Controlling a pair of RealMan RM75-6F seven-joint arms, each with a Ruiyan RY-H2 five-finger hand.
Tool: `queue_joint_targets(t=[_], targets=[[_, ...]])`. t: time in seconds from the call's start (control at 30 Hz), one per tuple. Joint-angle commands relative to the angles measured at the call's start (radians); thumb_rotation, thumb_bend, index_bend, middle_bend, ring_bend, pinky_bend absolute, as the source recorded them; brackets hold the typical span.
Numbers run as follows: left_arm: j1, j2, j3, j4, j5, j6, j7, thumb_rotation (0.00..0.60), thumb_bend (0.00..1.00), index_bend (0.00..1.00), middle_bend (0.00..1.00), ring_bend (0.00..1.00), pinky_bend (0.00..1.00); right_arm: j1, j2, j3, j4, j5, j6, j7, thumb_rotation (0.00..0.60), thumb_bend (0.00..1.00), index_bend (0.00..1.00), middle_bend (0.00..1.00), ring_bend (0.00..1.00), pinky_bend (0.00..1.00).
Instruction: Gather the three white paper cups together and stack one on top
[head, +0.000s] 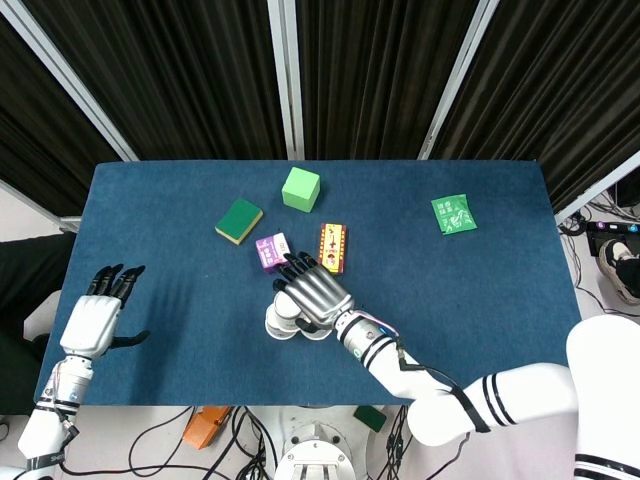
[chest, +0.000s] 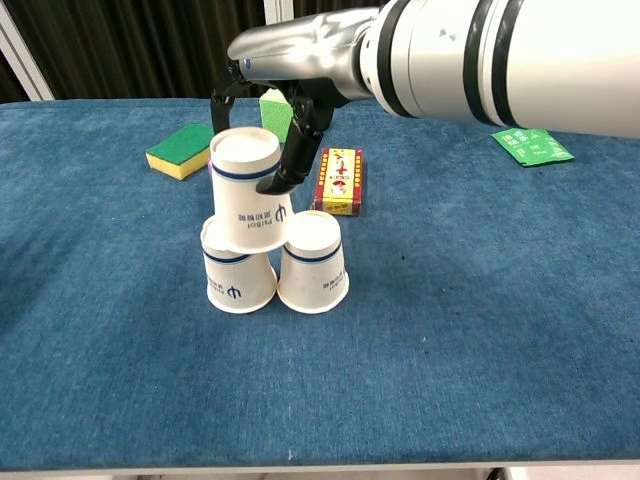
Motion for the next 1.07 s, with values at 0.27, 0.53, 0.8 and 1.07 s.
queue_joint_targets(t=[0.27, 0.53, 0.8, 1.07], targets=[[0.001, 0.001, -0.004, 0.003, -0.001, -0.001, -0.007, 0.6, 0.14, 0.01, 0.11, 0.05, 0.0, -0.039, 0.063, -0.004, -0.062, -0.062, 0.05, 0.054, 0.6, 0.43, 0.18, 0.18, 0.07, 0.13], [-0.003, 0.004, -0.021, 0.033, -0.004, 0.008, -0.023, 0.6, 0.14, 0.01, 0.11, 0.05, 0.0, -0.319, 0.255, -0.17, -0.129, -0.388, 0.379, 0.126, 0.6, 0.38, 0.12, 0.18, 0.07, 0.13], [0.028, 0.004, -0.042, 0.092, -0.011, 0.077, -0.043, 0.6, 0.13, 0.01, 0.11, 0.05, 0.0, -0.709, 0.418, -0.393, 0.035, -0.719, 0.626, 0.566, 0.6, 0.3, 0.02, 0.13, 0.01, 0.08], [0.094, 0.035, -0.019, 0.101, -0.005, 0.147, -0.081, 0.6, 0.13, 0.01, 0.11, 0.05, 0.0, -0.934, 0.416, -0.449, 0.265, -0.824, 0.71, 0.847, 0.6, 0.29, 0.0, 0.09, 0.0, 0.02]])
